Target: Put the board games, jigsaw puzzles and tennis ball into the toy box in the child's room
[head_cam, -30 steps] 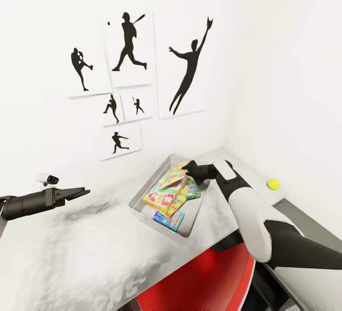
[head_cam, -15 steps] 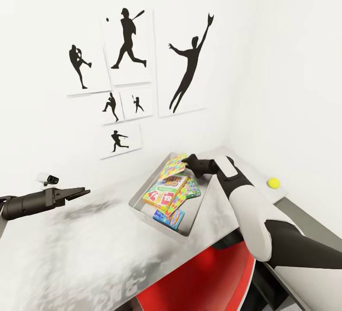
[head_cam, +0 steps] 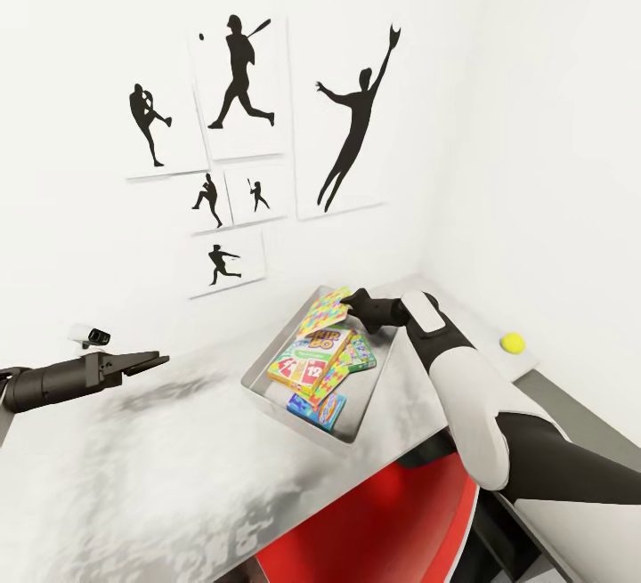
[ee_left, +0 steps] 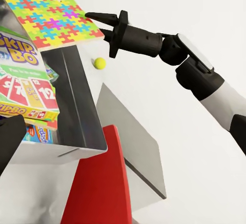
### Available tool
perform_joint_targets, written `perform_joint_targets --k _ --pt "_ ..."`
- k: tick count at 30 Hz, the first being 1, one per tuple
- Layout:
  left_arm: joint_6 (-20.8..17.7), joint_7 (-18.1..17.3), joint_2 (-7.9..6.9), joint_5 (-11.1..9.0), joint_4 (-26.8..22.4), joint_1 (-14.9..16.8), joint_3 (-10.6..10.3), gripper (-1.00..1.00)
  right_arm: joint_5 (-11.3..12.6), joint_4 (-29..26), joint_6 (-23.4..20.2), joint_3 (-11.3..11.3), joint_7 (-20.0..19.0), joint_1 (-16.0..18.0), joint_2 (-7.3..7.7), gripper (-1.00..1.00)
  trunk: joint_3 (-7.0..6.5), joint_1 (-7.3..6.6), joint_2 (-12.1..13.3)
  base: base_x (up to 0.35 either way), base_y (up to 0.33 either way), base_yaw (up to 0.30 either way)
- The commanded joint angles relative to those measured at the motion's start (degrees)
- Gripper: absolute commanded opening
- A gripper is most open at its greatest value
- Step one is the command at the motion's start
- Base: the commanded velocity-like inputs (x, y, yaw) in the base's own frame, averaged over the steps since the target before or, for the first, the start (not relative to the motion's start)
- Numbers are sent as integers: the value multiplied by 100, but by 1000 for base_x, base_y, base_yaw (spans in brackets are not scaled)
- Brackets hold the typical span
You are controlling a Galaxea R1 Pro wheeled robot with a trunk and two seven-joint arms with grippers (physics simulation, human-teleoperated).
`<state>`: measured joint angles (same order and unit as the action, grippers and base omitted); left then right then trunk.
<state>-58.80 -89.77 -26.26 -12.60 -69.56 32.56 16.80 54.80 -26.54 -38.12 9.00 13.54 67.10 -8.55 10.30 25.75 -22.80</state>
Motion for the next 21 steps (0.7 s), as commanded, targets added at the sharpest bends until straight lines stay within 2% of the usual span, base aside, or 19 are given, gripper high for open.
perform_joint_targets --k 1,21 --pt "-61 -23 -2 3 -2 4 -1 100 58 -9 -17 32 60 5 -6 -100 12 4 -12 0 0 0" --pt "-56 -23 2 3 -1 4 -2 100 57 -9 -19 31 56 5 15 -100 155 4 -12 0 0 0"
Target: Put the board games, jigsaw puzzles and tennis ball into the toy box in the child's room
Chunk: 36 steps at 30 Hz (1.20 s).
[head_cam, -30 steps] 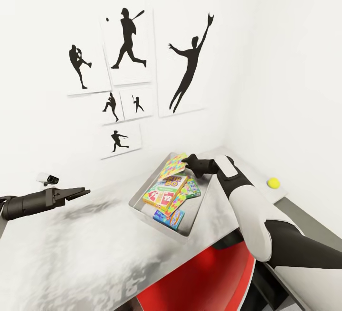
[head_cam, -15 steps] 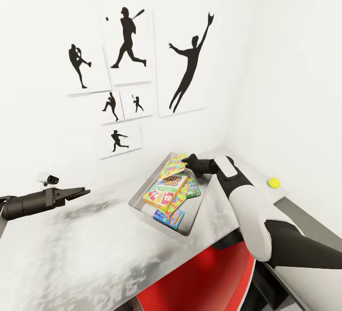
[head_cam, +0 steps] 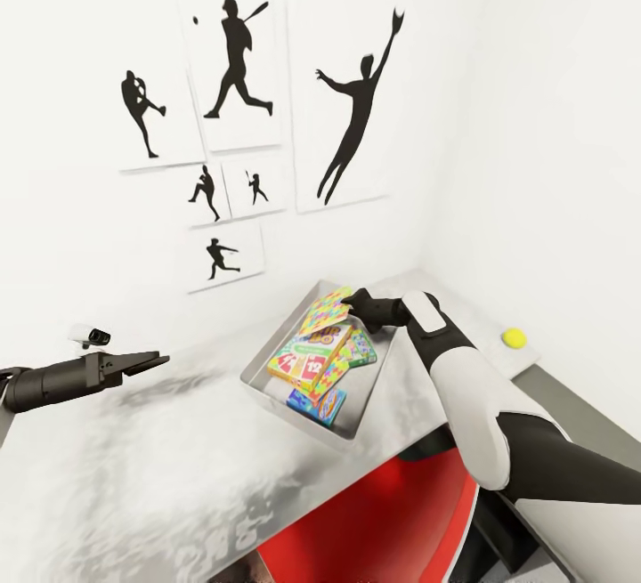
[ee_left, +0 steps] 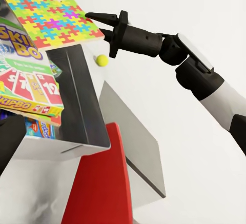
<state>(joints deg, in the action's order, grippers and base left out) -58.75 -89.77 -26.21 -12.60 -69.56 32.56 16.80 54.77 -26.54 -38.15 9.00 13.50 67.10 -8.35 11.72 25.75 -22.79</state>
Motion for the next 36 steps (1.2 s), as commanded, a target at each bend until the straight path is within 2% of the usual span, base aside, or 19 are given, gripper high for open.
perform_joint_targets --k 1,19,20,36 --pt "-63 -23 -2 3 1 4 -1 100 60 -9 -15 32 58 5 -9 -100 18 3 -13 0 0 0" --pt "-59 -23 -7 3 2 4 -4 100 58 -7 -1 32 63 5 -26 -100 32 3 -13 0 0 0" --pt "-60 -23 -7 3 1 4 -4 100 56 -4 -1 32 64 5 -26 100 32 3 -13 0 0 0" --pt "-59 -23 -6 3 -3 4 -9 100 52 8 -26 25 56 5 -26 100 32 3 -13 0 0 0"
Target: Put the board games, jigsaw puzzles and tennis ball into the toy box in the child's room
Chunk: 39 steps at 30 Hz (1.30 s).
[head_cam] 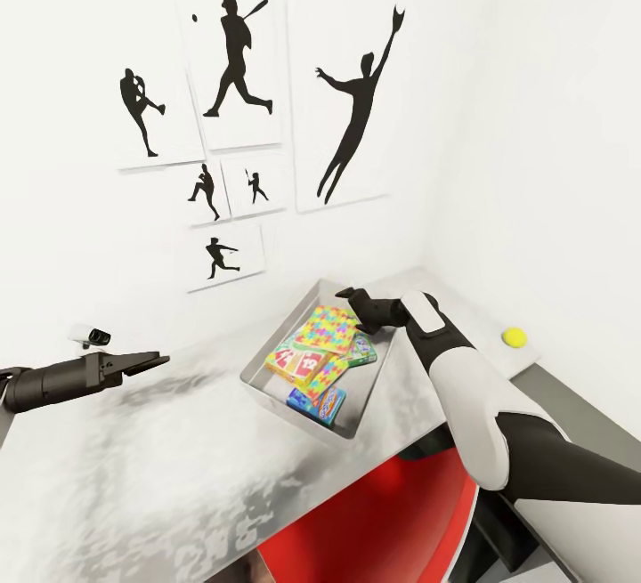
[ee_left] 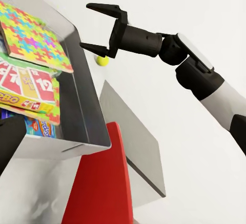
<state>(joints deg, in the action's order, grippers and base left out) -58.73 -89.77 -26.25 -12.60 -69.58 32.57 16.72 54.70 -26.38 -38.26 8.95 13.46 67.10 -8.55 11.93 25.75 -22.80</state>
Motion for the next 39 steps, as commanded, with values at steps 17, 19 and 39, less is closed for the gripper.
perform_joint_targets --k 17,19,39 --pt "-60 -23 -3 3 3 4 -1 100 49 -466 -103 -14 -366 -39 68 100 12 3 -12 0 0 0" --pt "-60 -23 -3 3 2 4 -2 100 47 -964 -401 -69 -591 -53 86 100 12 3 -12 0 0 0" --pt "-61 -23 -12 -4 -1 4 -2 100 73 -5242 -1716 18 -2242 -3013 1109 100 12 3 -12 0 0 0"
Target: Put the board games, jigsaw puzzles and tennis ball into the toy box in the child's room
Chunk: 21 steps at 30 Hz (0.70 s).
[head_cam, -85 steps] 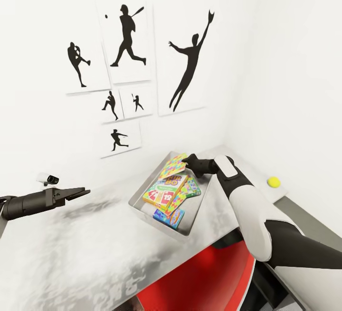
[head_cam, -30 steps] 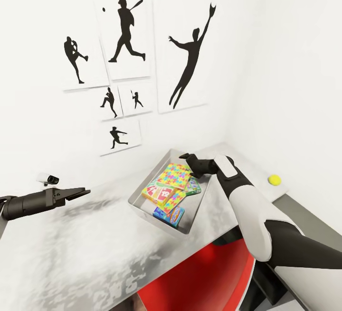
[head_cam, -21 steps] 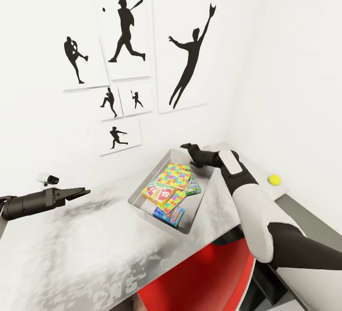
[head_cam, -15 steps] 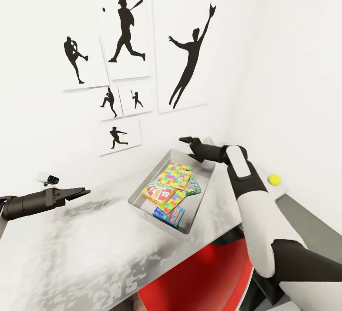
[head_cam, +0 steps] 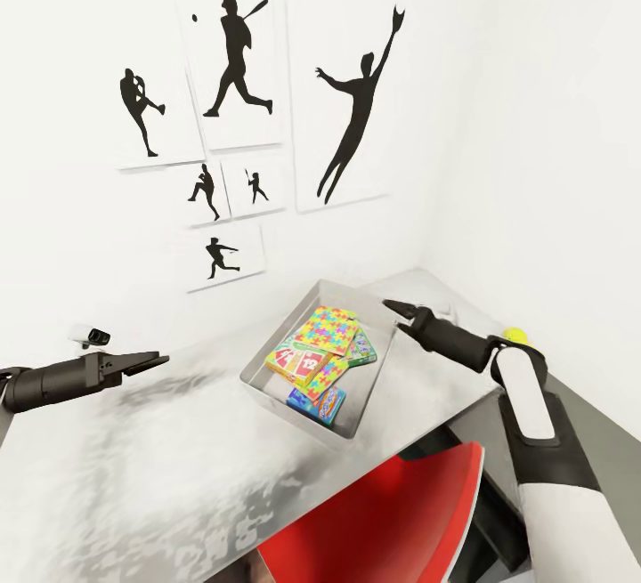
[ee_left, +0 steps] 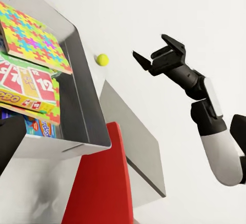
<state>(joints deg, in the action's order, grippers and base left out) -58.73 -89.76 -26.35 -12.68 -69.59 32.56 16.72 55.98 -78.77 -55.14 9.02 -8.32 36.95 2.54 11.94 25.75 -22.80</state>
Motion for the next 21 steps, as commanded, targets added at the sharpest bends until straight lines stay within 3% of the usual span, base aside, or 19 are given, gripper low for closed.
perform_joint_targets --k 1,3,10,15,21 --pt "-60 -24 -5 4 -1 5 -2 100 -57 -129 41 117 -309 -199 86 100 11 4 -11 0 0 0" --pt "-60 -24 -7 3 0 5 -2 100 -59 -249 232 296 -675 -485 177 100 11 4 -11 0 -10 0" --pt "-60 -24 -2 3 -1 5 -2 100 -128 -329 839 703 -1817 -1318 267 100 11 4 -11 0 -77 0" --pt "-64 -24 5 8 0 5 -2 100 -170 -354 1094 853 -2090 -1695 278 100 9 4 -11 0 -30 -4" --pt "-68 -24 12 11 -2 5 -2 100 -186 -404 1170 996 -2153 -1831 282 100 -19 4 -11 0 -5 -126"
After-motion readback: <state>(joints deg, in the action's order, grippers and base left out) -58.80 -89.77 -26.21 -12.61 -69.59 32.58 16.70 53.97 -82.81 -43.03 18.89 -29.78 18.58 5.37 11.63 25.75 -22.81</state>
